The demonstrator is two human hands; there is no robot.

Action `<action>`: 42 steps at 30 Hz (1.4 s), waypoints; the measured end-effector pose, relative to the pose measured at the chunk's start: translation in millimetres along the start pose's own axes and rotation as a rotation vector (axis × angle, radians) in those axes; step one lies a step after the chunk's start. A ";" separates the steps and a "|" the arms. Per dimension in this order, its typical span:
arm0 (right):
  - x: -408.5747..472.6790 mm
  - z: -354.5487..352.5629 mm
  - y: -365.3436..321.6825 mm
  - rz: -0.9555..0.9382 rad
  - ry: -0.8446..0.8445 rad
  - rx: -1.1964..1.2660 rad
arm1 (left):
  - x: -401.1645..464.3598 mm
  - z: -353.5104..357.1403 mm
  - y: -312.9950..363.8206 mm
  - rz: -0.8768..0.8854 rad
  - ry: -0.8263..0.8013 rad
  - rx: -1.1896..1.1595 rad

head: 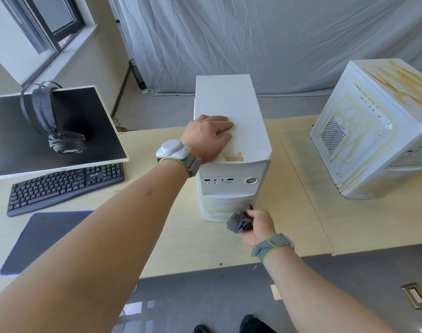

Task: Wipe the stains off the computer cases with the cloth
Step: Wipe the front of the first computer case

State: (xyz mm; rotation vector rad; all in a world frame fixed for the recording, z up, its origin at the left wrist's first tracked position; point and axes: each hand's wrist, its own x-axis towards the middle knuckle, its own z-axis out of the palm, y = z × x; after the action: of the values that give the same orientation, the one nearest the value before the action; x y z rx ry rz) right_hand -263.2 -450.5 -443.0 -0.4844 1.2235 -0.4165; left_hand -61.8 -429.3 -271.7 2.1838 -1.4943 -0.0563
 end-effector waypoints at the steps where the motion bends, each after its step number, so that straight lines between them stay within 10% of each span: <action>1: 2.1 -0.6 -2.7 0.003 -0.008 0.000 | -0.5 0.4 0.5 -0.001 -0.002 0.008; 42: -8.0 3.4 -33.7 0.119 -0.272 0.082 | -2.1 13.0 25.0 -0.131 0.044 0.165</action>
State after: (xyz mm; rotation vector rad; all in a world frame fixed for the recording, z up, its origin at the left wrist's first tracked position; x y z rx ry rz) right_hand -263.7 -473.6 -416.9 -0.3818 0.9633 -0.2875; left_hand -88.2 -439.3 -273.3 2.3957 -1.3734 0.0732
